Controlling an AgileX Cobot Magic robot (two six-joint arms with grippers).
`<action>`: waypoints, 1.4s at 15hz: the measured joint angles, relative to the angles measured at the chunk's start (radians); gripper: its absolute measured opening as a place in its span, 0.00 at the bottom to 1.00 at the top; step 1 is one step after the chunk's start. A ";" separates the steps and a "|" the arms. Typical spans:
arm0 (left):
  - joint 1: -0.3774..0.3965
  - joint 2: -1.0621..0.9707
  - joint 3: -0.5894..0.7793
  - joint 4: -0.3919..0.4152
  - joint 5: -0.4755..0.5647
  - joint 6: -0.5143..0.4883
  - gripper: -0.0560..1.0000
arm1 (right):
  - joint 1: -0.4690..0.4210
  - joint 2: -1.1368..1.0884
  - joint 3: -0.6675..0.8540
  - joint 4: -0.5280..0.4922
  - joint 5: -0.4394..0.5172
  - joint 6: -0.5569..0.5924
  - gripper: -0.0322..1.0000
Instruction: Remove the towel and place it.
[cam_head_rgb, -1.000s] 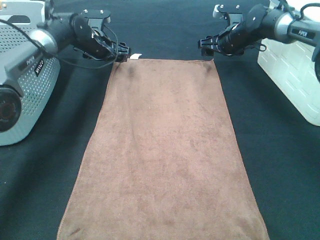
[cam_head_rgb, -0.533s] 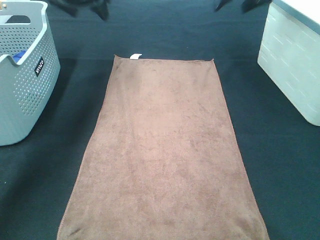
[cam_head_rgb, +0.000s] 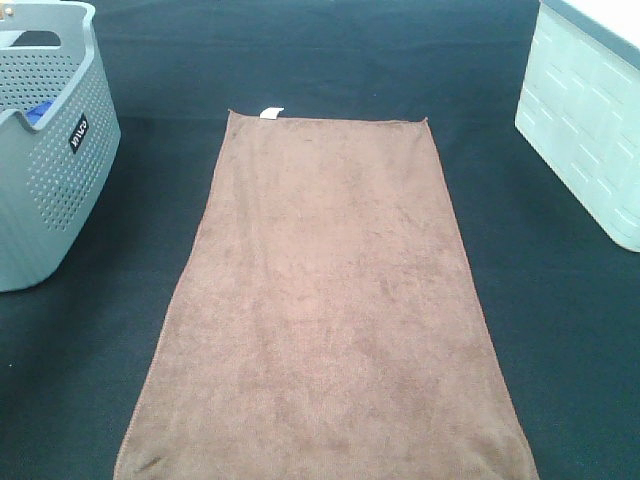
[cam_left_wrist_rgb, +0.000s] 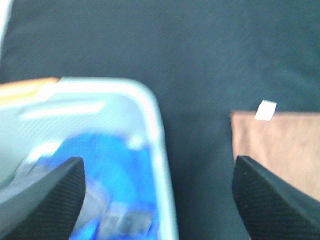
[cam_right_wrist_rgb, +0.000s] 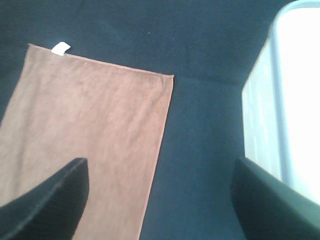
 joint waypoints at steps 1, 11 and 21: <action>0.017 -0.095 0.135 -0.001 0.000 0.014 0.77 | 0.000 -0.082 0.078 0.000 0.000 0.005 0.77; 0.030 -1.256 1.383 -0.011 -0.145 -0.005 0.77 | 0.000 -1.111 1.147 0.002 0.011 0.052 0.77; 0.030 -2.001 1.791 -0.050 -0.154 -0.005 0.77 | 0.000 -1.763 1.535 -0.058 0.010 0.027 0.77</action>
